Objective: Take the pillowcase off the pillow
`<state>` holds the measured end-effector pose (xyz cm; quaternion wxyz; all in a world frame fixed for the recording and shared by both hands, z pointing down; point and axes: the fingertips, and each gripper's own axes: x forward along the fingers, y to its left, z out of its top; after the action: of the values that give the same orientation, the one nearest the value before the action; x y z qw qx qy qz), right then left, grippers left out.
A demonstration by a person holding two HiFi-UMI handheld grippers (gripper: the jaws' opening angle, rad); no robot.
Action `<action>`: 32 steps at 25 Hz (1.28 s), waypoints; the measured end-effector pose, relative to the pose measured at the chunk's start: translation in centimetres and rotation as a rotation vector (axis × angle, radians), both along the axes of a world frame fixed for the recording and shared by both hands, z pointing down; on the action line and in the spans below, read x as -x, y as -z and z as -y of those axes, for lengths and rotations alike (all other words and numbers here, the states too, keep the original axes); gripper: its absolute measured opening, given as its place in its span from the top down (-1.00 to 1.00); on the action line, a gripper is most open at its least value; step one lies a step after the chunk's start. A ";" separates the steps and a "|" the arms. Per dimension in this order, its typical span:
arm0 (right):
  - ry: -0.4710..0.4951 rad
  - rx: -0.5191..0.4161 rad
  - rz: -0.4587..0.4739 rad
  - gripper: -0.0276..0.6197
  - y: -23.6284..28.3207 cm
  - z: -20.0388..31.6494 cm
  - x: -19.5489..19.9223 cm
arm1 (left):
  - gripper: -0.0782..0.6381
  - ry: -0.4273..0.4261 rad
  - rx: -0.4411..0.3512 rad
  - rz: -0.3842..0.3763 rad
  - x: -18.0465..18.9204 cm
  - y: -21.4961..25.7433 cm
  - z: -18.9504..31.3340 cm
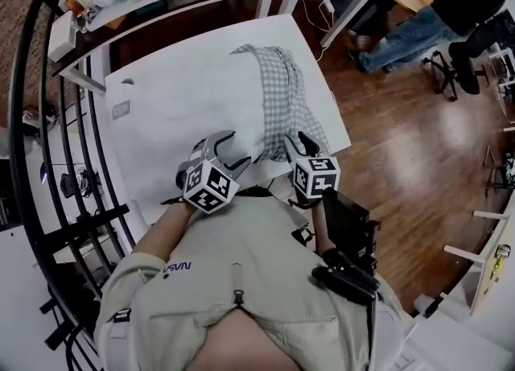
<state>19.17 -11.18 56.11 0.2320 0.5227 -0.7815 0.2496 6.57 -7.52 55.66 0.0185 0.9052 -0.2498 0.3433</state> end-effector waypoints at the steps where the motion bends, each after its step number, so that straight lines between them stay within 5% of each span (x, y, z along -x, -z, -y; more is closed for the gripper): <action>1: 0.012 0.033 -0.001 0.41 -1.1 -1.3 0.6 | -0.08 -0.008 -0.001 0.044 0.0 -1.3 0.0; 6: 0.062 0.149 -0.078 0.40 -6.5 -4.0 4.1 | 0.46 -0.003 -0.012 0.124 0.6 -3.0 1.4; 9: 0.054 0.103 -0.186 0.84 -5.8 -3.3 4.2 | 0.65 0.023 -0.011 0.056 0.9 -0.5 2.0; 19: -0.084 -0.081 -0.410 0.89 0.1 0.6 -2.3 | 0.67 0.128 -0.066 -0.132 3.5 7.1 5.6; 32: -0.269 0.038 -0.604 0.89 -5.5 6.4 -13.3 | 0.69 0.160 -0.008 -0.214 4.3 7.2 4.6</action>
<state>32.44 -17.59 61.59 0.4277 0.6673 -0.5966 0.1263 2.26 -12.10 48.44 0.0685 0.9140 -0.3190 0.2412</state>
